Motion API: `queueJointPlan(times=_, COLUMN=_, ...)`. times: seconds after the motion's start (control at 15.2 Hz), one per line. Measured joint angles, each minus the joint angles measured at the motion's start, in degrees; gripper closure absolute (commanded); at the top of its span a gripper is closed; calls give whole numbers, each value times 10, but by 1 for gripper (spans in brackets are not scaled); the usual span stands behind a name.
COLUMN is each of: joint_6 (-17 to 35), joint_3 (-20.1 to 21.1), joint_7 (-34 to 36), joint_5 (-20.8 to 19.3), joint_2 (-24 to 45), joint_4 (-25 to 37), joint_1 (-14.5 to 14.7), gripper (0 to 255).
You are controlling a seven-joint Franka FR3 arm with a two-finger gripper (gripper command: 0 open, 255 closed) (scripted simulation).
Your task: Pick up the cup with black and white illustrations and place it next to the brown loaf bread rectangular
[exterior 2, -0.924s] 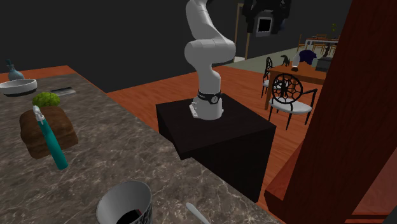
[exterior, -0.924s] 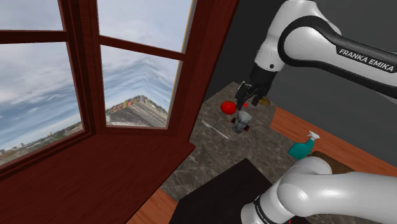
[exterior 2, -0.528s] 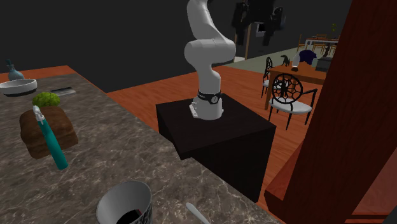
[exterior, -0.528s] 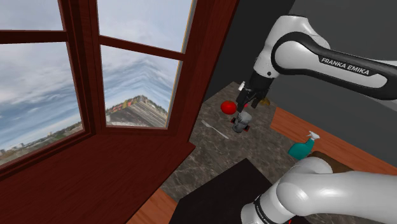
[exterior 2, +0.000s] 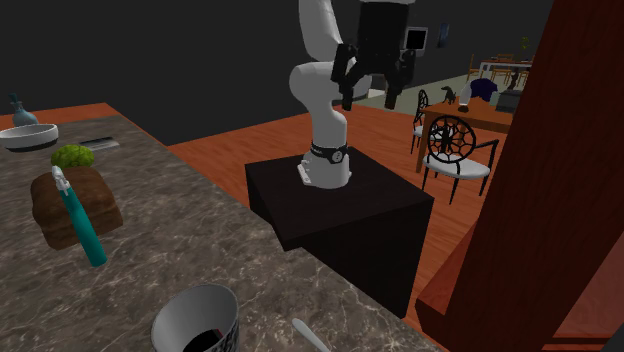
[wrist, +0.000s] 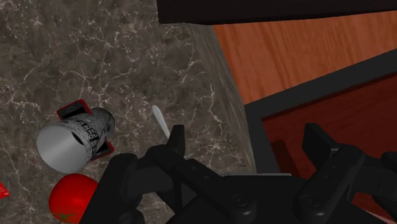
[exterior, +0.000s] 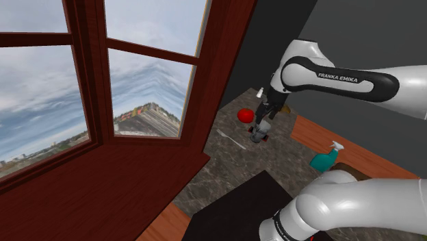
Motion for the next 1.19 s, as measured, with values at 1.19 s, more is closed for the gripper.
queueJointPlan(times=1.19, joint_6=262, joint_3=-163, joint_7=-221, joint_5=-2, joint_2=324, joint_4=88, joint_1=-37, gripper=0)
